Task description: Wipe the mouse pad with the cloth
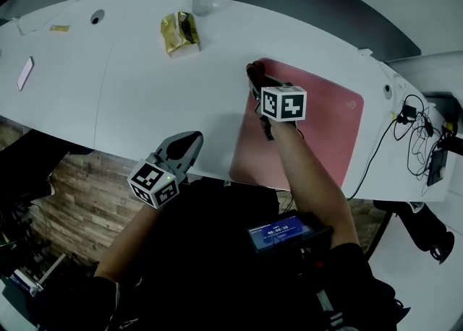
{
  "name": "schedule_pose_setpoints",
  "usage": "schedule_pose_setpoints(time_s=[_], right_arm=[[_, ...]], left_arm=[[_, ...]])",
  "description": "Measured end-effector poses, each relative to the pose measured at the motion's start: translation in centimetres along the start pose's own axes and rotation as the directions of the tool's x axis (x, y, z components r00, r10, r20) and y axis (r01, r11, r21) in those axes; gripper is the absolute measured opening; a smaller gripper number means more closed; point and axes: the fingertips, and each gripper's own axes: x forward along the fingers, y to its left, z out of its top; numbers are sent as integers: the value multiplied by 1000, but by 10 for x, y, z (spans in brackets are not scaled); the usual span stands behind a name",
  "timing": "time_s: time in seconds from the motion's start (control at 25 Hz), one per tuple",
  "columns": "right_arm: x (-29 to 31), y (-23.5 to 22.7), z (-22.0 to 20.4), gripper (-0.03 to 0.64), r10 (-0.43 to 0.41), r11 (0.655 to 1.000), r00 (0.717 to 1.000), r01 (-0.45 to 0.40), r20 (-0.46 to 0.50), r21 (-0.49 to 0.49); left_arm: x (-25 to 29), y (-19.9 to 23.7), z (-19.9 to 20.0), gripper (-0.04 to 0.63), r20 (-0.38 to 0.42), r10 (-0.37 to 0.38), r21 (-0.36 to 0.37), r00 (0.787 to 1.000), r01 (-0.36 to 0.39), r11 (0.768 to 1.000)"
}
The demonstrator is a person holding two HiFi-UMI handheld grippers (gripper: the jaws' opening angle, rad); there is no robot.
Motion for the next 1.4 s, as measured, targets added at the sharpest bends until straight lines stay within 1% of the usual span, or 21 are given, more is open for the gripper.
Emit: schedule_pose_setpoints(time_s=[0.2,0.32,0.44,0.56,0.68,0.76,0.92,0.96,1.04,1.12,1.16,1.28,1.4], right_arm=[[10,19,2,115,31,999,999,-31,-6,-28],[14,27,5,115,60,998,998,-60,-4,-19],[18,40,8,115,109,994,994,-109,-3,0],[17,52,15,115,168,986,985,-169,27,13],[15,51,35,115,190,981,979,-191,75,13],[15,40,43,115,174,984,981,-177,85,25],[19,14,46,115,126,990,990,-130,69,46],[20,8,45,115,106,993,993,-109,57,39],[21,-5,40,115,39,999,999,-40,28,7],[17,-19,36,115,-32,999,999,32,10,-26],[15,-25,35,115,-54,998,999,54,7,-30],[6,-44,33,115,-89,996,996,89,11,-13],[-6,-63,26,115,-122,993,992,122,21,12]], left_arm=[[-4,1,0,9,-2,4,2,1000,-4,1000],[-5,3,2,9,-5,3,8,1000,-3,1000],[-5,3,5,9,-6,5,15,1000,-5,1000],[-3,-1,3,9,-10,1,14,1000,-1,1000],[0,-3,1,9,-11,-2,15,1000,2,1000],[0,-4,0,9,-12,-3,16,1000,4,1000],[0,-5,-2,9,-17,-2,18,1000,2,1000],[-1,-5,-2,9,-19,0,20,1000,1,1000],[-2,-5,-2,9,-23,2,21,1000,-2,1000],[-1,-7,-1,9,-27,1,24,1000,-1,1000],[0,-8,-1,9,-28,-1,27,1000,2,1000],[6,-13,-1,9,-29,-14,34,999,15,999],[9,-21,-3,9,-49,-39,54,998,42,998]])
